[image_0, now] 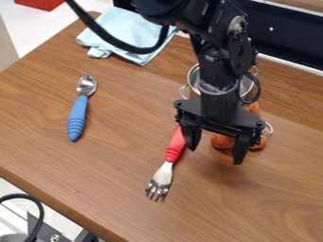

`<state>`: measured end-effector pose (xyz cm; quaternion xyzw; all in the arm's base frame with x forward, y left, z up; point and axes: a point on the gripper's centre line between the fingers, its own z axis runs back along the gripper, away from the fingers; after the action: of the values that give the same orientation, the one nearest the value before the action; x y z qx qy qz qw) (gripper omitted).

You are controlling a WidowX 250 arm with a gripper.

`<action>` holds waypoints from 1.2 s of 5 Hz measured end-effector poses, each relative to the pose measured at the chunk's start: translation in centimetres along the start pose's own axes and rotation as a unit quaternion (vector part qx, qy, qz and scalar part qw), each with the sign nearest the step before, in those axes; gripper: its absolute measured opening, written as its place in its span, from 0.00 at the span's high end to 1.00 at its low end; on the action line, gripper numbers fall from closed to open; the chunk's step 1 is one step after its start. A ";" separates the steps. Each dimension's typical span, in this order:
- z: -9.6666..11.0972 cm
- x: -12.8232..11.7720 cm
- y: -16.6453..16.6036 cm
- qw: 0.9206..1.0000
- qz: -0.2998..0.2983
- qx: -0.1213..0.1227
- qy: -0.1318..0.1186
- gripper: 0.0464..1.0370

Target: Move the object between the spoon and the blue cloth

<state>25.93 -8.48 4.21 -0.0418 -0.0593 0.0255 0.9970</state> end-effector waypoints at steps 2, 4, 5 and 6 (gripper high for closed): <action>-0.4 0.0 0.8 1.000 -0.004 0.008 0.006 0.04; 0.7 2.6 0.1 0.998 -0.034 0.010 -0.044 0.04; 0.8 3.7 -0.7 0.998 -0.039 -0.004 -0.048 0.04; -0.1 4.6 -1.4 0.999 -0.032 -0.004 -0.043 0.04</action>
<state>30.54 -9.68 4.72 -0.0424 -0.1033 -0.0053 0.9937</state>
